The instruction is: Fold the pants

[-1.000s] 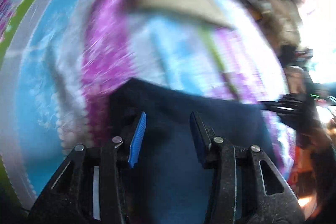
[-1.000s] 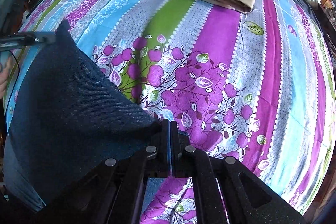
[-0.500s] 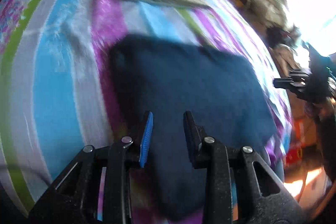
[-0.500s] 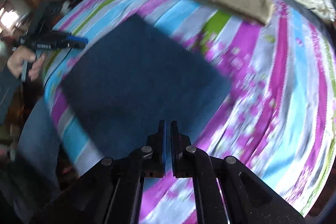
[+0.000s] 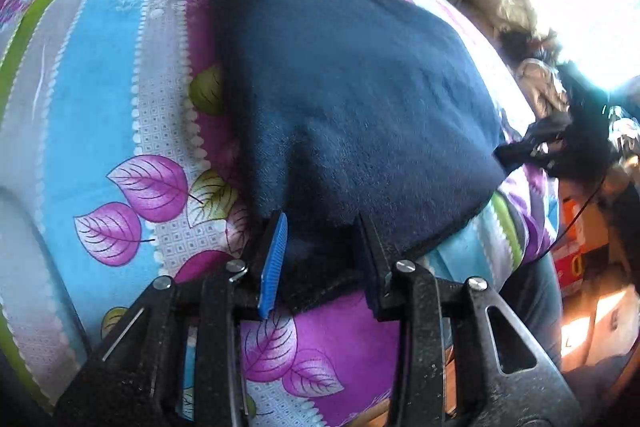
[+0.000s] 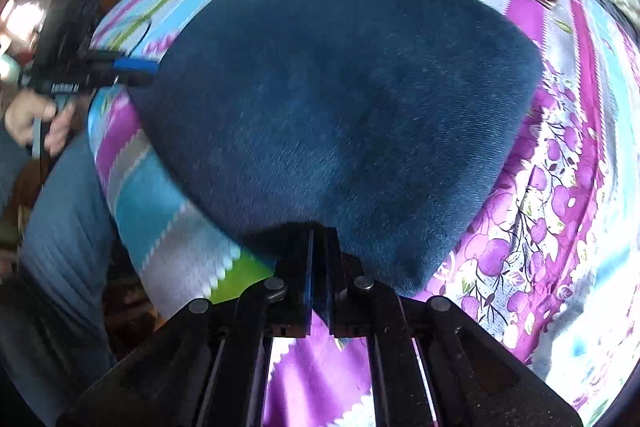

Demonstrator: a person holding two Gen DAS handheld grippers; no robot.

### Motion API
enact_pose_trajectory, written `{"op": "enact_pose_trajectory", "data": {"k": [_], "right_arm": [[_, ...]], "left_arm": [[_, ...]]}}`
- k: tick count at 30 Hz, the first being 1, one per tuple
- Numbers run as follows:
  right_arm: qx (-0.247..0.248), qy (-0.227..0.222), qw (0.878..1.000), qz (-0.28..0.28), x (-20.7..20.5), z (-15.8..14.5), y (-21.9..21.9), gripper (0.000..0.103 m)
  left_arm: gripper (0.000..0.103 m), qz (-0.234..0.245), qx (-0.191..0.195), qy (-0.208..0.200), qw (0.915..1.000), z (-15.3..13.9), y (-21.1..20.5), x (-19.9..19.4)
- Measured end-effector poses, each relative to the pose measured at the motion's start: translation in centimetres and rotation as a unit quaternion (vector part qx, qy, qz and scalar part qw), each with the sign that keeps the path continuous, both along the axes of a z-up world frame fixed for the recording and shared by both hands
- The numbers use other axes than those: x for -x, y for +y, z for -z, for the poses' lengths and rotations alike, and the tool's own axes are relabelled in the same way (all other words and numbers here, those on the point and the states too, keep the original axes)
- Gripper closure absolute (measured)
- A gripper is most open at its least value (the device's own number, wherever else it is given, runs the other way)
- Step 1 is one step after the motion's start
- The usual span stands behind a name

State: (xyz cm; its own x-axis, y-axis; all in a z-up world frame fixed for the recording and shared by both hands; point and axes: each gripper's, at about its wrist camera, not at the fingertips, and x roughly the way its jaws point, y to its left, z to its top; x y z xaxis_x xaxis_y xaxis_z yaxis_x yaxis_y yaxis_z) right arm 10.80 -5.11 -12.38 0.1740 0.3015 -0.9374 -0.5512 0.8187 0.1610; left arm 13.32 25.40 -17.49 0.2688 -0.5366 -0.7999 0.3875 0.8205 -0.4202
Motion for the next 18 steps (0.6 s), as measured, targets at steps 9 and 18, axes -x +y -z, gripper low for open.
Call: {"op": "enact_pose_trajectory", "data": {"k": [9,18], "right_arm": [[0.031,-0.177,0.951,0.250,6.3,-1.9,-9.2,0.059],[0.115,-0.186,0.923,0.316,11.0,3.6,-11.0,0.034]], "left_arm": [[0.020,-0.242,-0.209,-0.096,0.9426,0.3,6.8,1.6],[0.012,-0.286,-0.207,-0.101,0.9303,2.8,7.2,2.0]]}}
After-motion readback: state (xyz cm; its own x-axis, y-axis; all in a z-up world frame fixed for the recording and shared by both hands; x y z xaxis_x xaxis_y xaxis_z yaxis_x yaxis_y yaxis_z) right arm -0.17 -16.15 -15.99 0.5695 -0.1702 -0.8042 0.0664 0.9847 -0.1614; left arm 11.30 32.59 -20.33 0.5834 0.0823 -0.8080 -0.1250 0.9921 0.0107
